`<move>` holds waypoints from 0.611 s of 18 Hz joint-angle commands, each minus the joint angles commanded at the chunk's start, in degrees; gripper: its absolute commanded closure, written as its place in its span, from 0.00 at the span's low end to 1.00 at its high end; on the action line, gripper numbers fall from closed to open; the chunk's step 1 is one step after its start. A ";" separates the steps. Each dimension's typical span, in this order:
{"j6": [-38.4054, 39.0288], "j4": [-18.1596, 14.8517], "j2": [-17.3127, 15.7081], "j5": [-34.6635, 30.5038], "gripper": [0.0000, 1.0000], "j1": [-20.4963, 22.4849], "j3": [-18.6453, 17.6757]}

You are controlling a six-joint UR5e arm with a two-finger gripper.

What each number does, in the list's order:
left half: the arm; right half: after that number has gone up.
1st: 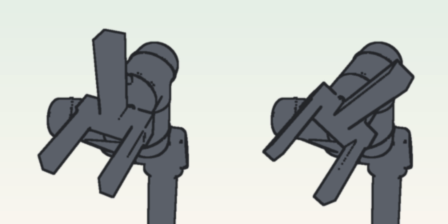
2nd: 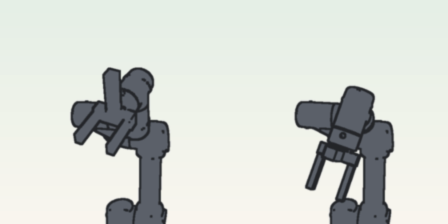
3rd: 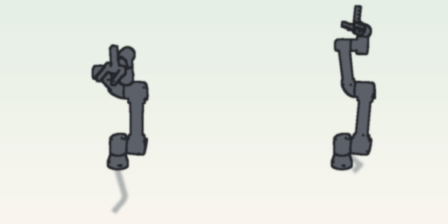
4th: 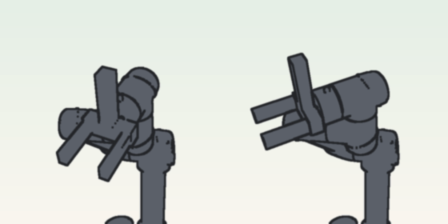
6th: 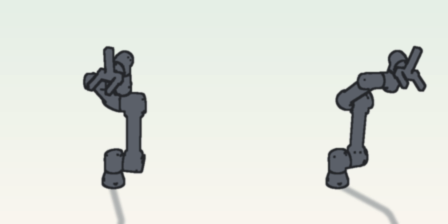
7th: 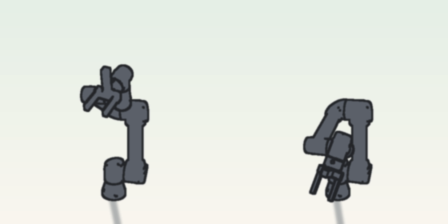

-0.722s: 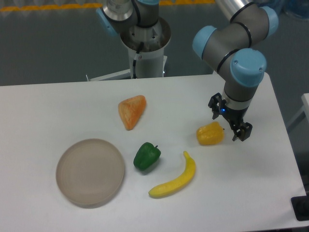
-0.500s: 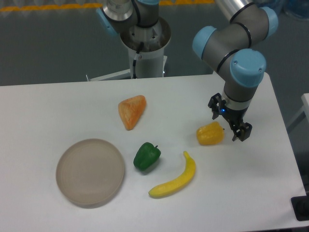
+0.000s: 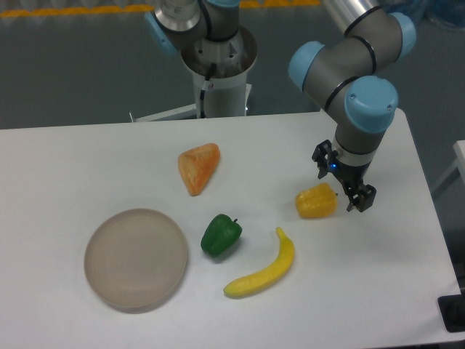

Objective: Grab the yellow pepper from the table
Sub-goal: 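Lower the open gripper down over the yellow pepper, then close the gripper fingers around the yellow pepper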

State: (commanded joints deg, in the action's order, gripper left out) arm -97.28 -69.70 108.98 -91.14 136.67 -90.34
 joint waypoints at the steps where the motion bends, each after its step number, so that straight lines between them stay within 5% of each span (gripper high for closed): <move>1: -0.63 0.61 0.09 0.00 0.00 -0.26 -0.53; 6: -1.33 7.10 2.19 -0.96 0.00 -0.35 -2.39; 11: -3.97 8.79 4.13 -2.99 0.00 -0.44 -2.56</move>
State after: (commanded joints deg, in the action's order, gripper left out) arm -101.25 -60.91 113.11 -94.13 136.23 -92.90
